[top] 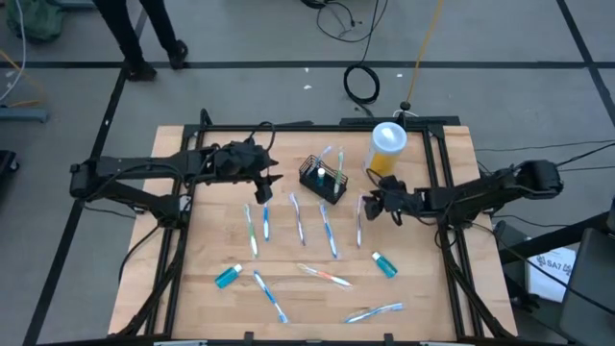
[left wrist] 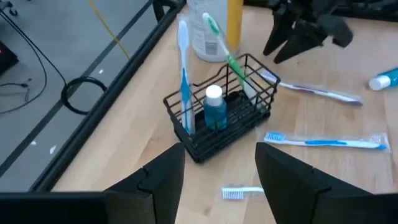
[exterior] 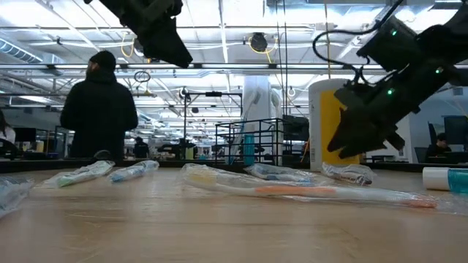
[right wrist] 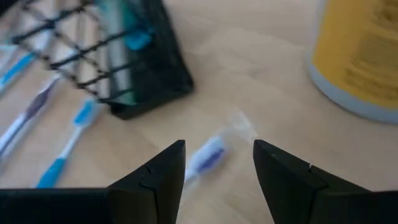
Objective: Pick & Place toothbrushing station
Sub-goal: Put the purple toothbrush into the black organizer
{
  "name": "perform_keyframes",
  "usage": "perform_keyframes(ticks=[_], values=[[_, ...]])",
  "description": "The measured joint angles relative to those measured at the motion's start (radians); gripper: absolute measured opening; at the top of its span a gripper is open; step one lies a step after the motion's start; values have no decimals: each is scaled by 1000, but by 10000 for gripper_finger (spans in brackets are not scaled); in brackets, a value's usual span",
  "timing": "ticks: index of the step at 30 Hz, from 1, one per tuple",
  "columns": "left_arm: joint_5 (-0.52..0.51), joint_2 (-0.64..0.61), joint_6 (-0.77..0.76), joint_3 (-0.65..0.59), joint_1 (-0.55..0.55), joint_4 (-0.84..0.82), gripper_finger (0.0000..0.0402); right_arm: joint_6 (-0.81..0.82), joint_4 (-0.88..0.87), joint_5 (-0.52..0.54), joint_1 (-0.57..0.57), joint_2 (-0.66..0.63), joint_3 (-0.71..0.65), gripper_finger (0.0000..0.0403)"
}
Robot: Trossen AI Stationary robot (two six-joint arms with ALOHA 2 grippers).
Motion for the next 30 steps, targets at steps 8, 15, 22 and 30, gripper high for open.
perform_keyframes(ticks=[8,15,22,30], values=[[-2,-1,6,0,0,4,194,78,56,-5,-45,121,0,180],[-2,-1,8,0,0,4,195,76,204,-56,-62,193,0,180],[-2,-1,9,0,0,3,204,49,252,-23,-62,182,0,180],[-2,-1,9,0,0,3,193,49,276,-24,-62,183,1,180]])
